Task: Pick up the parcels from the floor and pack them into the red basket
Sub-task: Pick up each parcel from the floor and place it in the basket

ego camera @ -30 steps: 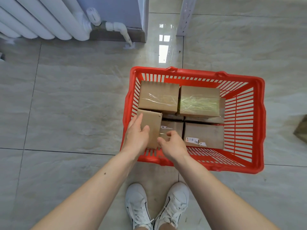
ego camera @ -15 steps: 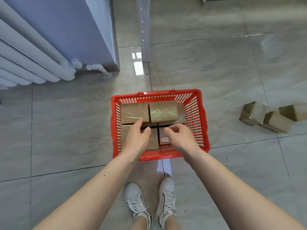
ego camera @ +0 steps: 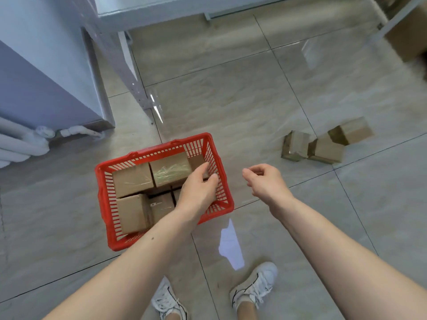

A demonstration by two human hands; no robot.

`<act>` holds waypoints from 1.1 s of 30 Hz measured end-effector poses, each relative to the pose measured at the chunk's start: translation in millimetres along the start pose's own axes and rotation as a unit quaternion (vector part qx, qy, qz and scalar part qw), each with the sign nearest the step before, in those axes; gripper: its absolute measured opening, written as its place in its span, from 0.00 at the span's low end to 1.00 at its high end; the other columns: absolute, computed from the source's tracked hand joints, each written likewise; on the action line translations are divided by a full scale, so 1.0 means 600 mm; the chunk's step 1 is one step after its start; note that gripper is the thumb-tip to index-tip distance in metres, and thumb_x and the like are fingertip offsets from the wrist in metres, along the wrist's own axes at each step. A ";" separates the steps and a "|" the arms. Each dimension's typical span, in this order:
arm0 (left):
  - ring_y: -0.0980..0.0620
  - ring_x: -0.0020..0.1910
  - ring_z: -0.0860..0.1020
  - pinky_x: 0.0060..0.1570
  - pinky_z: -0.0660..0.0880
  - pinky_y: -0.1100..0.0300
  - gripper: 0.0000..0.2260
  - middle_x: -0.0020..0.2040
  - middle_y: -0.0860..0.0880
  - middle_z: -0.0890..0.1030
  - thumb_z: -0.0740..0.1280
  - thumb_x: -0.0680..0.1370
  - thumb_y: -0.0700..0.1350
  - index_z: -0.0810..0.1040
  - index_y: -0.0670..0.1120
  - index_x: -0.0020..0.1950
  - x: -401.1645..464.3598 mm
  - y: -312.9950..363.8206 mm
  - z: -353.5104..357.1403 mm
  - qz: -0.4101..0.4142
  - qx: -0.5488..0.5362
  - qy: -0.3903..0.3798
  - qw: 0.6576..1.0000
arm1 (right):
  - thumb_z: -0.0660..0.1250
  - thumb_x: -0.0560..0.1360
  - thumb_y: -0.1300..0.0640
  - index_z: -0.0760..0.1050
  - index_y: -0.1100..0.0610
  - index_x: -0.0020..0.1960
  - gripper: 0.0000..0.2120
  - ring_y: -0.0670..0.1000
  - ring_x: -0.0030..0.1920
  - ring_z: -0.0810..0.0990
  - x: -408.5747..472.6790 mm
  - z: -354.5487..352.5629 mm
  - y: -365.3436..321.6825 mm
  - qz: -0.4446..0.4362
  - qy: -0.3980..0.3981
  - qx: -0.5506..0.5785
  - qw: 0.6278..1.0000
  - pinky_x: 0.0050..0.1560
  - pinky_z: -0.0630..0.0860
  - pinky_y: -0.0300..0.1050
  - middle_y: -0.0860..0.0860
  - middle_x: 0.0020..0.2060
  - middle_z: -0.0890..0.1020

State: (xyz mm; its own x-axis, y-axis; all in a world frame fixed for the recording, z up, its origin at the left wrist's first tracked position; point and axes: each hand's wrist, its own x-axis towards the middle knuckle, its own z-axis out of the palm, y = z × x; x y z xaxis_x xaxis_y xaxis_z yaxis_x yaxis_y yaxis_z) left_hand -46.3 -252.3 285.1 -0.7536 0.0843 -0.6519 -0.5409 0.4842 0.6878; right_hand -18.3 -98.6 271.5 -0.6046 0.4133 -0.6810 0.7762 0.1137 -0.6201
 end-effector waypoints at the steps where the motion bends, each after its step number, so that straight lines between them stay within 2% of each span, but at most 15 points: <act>1: 0.55 0.69 0.71 0.66 0.65 0.62 0.23 0.71 0.53 0.73 0.61 0.81 0.47 0.66 0.50 0.76 -0.001 0.013 0.027 -0.003 0.006 -0.001 1.000 | 0.68 0.74 0.50 0.75 0.51 0.42 0.05 0.55 0.52 0.82 0.008 -0.031 0.011 0.007 0.005 0.003 1.000 0.54 0.78 0.55 0.47 0.40 0.80; 5: 0.53 0.72 0.70 0.73 0.64 0.53 0.24 0.75 0.51 0.70 0.63 0.80 0.48 0.66 0.49 0.76 -0.004 0.062 0.146 0.004 0.012 -0.015 1.000 | 0.67 0.76 0.51 0.74 0.52 0.44 0.05 0.56 0.54 0.82 0.043 -0.158 0.051 0.024 0.015 0.005 1.000 0.56 0.77 0.55 0.46 0.40 0.79; 10: 0.54 0.73 0.69 0.71 0.62 0.60 0.24 0.74 0.53 0.70 0.63 0.80 0.49 0.66 0.50 0.76 -0.008 0.108 0.285 0.004 0.018 -0.042 0.999 | 0.67 0.76 0.52 0.75 0.53 0.44 0.05 0.56 0.55 0.81 0.086 -0.293 0.090 0.037 0.037 0.008 0.999 0.58 0.78 0.56 0.47 0.41 0.78; 15: 0.54 0.74 0.68 0.71 0.62 0.58 0.24 0.75 0.54 0.69 0.63 0.79 0.50 0.67 0.51 0.76 0.020 0.151 0.366 -0.001 0.026 -0.055 0.998 | 0.66 0.77 0.53 0.75 0.53 0.44 0.04 0.55 0.56 0.81 0.128 -0.379 0.113 0.063 0.053 0.027 0.996 0.61 0.78 0.58 0.45 0.41 0.78; 19: 0.54 0.73 0.68 0.72 0.63 0.56 0.24 0.75 0.54 0.70 0.62 0.80 0.50 0.67 0.51 0.76 0.067 0.197 0.405 0.006 0.040 -0.053 0.998 | 0.66 0.76 0.52 0.74 0.51 0.42 0.05 0.55 0.55 0.81 0.182 -0.422 0.104 0.070 0.062 0.041 0.995 0.61 0.77 0.58 0.45 0.41 0.78; 25: 0.53 0.74 0.66 0.73 0.63 0.54 0.24 0.75 0.54 0.69 0.62 0.80 0.50 0.66 0.50 0.76 0.176 0.247 0.463 0.010 0.042 -0.068 0.997 | 0.67 0.76 0.52 0.76 0.54 0.47 0.05 0.55 0.55 0.81 0.292 -0.452 0.082 0.072 0.060 0.040 0.995 0.60 0.77 0.58 0.46 0.42 0.79; 31: 0.53 0.74 0.67 0.72 0.63 0.55 0.24 0.75 0.53 0.69 0.62 0.80 0.51 0.66 0.49 0.76 0.276 0.236 0.525 -0.005 0.052 -0.072 0.996 | 0.67 0.76 0.52 0.76 0.53 0.47 0.05 0.55 0.53 0.81 0.404 -0.450 0.104 0.096 0.061 0.049 0.992 0.60 0.78 0.58 0.47 0.42 0.80; 33: 0.53 0.74 0.66 0.71 0.63 0.56 0.24 0.75 0.53 0.68 0.62 0.80 0.50 0.66 0.49 0.76 0.310 0.218 0.547 -0.013 0.052 -0.069 0.996 | 0.67 0.76 0.52 0.77 0.56 0.53 0.09 0.54 0.51 0.80 0.445 -0.444 0.124 0.098 0.055 0.045 0.993 0.60 0.77 0.55 0.49 0.44 0.80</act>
State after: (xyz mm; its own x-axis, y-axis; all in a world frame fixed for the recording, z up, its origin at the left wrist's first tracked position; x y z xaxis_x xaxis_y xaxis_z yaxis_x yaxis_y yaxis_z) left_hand -134.3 112.6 148.9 -0.6777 0.1865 -0.7113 -0.5116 0.5753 0.6382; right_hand -74.3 260.8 147.2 -0.4158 0.5157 -0.7491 0.8552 -0.0586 -0.5150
